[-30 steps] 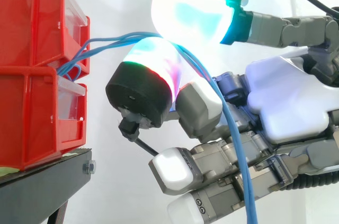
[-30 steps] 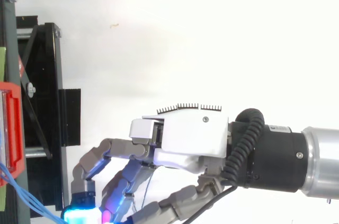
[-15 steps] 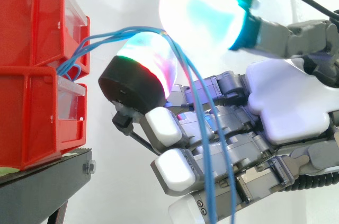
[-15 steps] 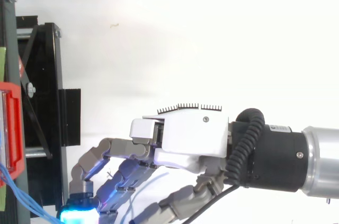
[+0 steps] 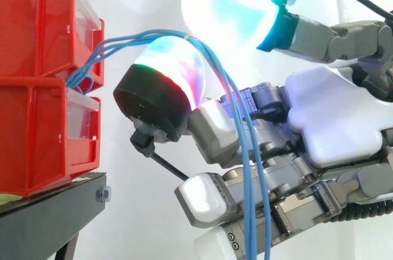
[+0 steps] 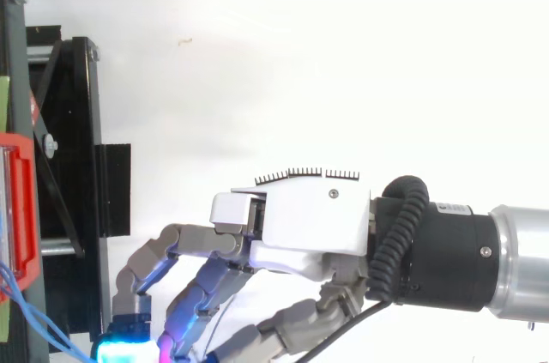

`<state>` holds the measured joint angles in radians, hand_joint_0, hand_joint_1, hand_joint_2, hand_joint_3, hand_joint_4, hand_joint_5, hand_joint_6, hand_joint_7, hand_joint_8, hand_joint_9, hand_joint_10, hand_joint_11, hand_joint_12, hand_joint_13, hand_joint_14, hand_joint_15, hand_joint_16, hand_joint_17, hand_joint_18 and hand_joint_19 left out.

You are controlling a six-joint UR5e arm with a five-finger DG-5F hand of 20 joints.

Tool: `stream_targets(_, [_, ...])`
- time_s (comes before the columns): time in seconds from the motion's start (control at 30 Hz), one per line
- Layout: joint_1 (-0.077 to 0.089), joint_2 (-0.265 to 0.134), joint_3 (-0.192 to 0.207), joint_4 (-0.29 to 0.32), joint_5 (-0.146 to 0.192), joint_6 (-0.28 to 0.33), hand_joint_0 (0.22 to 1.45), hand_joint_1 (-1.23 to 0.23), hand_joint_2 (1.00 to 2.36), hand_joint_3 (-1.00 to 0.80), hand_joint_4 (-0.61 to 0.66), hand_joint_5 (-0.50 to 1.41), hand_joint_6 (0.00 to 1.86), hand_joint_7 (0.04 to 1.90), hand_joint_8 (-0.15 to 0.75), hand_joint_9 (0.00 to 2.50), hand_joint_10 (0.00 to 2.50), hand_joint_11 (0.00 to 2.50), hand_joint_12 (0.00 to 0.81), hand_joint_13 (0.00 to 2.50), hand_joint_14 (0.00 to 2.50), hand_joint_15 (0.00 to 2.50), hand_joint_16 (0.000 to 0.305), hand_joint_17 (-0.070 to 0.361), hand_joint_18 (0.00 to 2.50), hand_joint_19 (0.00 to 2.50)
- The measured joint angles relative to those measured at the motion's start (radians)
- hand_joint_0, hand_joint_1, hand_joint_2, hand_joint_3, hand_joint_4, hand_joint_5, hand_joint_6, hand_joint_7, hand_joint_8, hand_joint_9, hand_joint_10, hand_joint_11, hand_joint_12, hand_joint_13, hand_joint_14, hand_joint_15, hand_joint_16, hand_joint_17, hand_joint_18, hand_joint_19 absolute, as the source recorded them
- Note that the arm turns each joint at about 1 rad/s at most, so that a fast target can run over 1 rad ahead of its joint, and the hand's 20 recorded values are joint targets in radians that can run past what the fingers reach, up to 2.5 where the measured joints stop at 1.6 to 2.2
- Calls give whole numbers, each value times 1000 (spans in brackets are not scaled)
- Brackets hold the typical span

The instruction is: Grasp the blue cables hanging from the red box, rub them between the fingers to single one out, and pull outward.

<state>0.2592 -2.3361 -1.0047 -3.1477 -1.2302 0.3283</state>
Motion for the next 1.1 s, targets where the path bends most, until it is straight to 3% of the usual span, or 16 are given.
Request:
stream_targets(0.13, [0, 0, 0, 0, 1, 0, 587, -694, 1004, -441, 48, -123, 922, 943, 332, 1087, 14, 637, 428, 807, 17, 454, 61, 138, 451, 388])
stream_targets(0.27, [0, 0, 0, 0, 0, 0, 666, -839, 1014, -296, 7, -138, 947, 920, 331, 1040, 18, 653, 420, 809, 15, 454, 60, 135, 524, 374])
stream_targets(0.37, [-1, 0, 0, 0, 0, 0, 745, -913, 1012, -332, -89, -151, 961, 936, 311, 997, 15, 661, 411, 804, 15, 452, 57, 129, 611, 355])
stream_targets(0.5, [0, 0, 0, 0, -1, 0, 791, -939, 1000, -494, -68, -164, 971, 919, 296, 949, 13, 657, 399, 791, 15, 447, 56, 126, 655, 353])
stream_targets(0.67, [0, 0, 0, 0, -1, 0, 663, -925, 1000, -500, 29, -154, 957, 831, 302, 964, 15, 659, 398, 793, 15, 450, 56, 127, 659, 355])
stream_targets(0.77, [0, 0, 0, 0, -2, 0, 552, -823, 1000, -500, 62, -137, 941, 862, 326, 1030, 16, 666, 419, 804, 15, 455, 59, 133, 616, 380])
stream_targets(1.1, [0, 0, 0, 0, -2, 0, 522, -639, 1000, -500, 68, -124, 926, 909, 345, 1085, 15, 642, 433, 806, 16, 458, 62, 140, 509, 412])
